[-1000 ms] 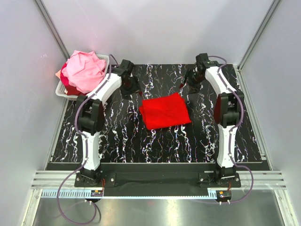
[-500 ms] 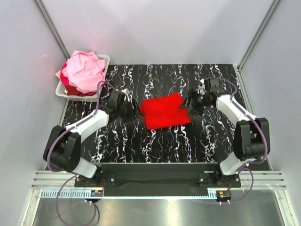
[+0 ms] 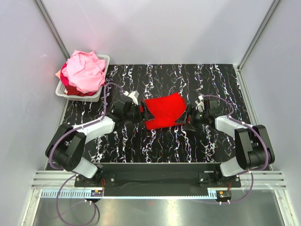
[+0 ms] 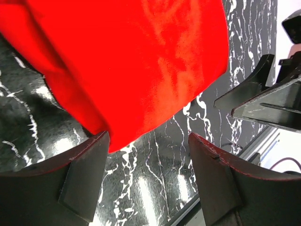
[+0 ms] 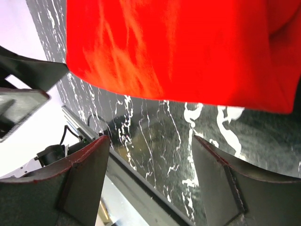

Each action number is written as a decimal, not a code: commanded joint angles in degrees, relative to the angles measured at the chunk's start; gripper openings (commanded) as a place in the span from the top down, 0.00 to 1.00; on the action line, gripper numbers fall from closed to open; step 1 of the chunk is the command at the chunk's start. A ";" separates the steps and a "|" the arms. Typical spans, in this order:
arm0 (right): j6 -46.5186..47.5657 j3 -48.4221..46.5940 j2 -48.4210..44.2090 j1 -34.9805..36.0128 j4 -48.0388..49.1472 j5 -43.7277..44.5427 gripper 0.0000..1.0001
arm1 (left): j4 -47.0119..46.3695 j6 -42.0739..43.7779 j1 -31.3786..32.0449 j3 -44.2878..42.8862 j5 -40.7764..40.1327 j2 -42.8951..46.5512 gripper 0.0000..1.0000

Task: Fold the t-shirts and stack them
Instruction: Neatly place the folded tshirt to the corner

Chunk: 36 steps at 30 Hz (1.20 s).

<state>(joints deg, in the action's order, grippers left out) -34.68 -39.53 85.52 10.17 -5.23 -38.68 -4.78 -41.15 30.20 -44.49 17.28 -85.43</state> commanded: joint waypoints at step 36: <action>-1.36 2.09 2.64 0.55 10.68 -1.84 0.24 | -16.70 -6.76 6.10 11.01 -7.87 -3.61 0.41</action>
<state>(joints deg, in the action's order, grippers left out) -36.05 -37.36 88.01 10.31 3.53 -40.01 -20.23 -48.31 36.07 -32.80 10.79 -90.48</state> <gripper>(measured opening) 0.760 0.576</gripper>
